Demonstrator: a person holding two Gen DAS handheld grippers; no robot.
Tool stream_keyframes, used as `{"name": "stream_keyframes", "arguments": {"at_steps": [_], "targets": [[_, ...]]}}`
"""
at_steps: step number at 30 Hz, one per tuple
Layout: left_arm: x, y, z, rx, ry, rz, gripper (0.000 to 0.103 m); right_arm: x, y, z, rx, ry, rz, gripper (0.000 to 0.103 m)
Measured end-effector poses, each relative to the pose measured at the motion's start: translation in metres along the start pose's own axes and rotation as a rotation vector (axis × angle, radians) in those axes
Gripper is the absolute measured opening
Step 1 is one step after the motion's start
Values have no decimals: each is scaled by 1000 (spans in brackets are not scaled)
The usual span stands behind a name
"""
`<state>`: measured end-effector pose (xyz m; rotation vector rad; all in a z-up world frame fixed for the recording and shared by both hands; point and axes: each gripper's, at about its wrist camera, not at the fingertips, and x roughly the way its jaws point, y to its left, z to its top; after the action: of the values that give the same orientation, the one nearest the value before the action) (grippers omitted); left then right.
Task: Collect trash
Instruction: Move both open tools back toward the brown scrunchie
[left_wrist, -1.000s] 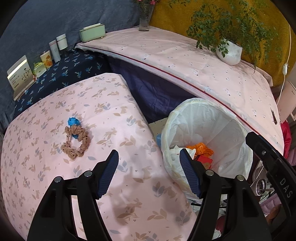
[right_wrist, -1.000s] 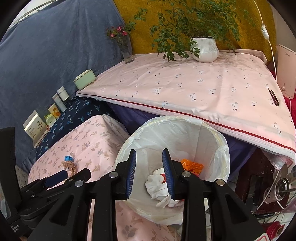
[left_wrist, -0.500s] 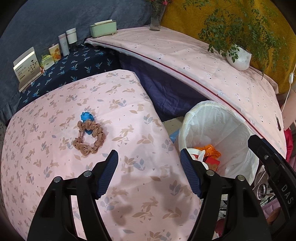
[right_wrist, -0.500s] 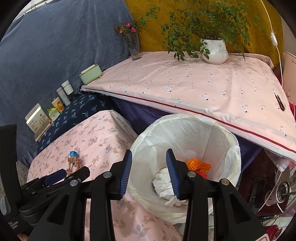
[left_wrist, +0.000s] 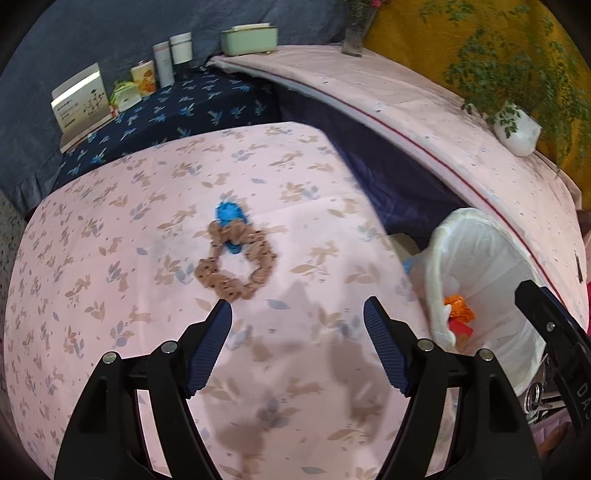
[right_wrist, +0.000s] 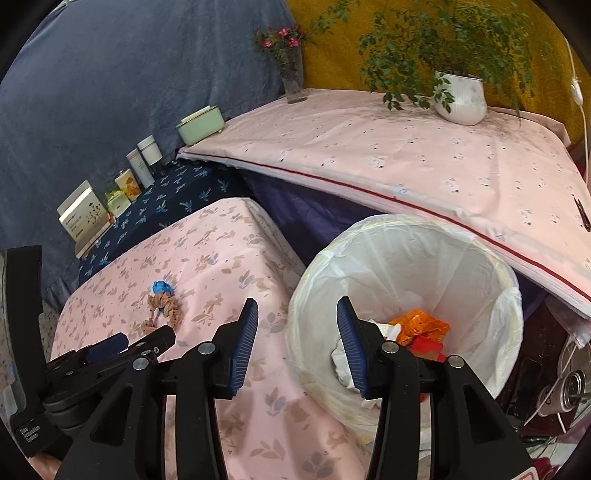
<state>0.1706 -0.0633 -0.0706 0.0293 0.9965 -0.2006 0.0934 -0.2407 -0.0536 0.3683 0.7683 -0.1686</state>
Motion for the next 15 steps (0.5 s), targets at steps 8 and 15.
{"name": "stream_keyframes", "arguments": {"at_steps": [8, 15], "targets": [[31, 47, 7, -89, 50, 58, 70, 29, 32, -3, -49, 49, 32, 44], [56, 70, 15, -125, 87, 78, 70, 54, 55, -1, -78, 83, 54, 44]]}}
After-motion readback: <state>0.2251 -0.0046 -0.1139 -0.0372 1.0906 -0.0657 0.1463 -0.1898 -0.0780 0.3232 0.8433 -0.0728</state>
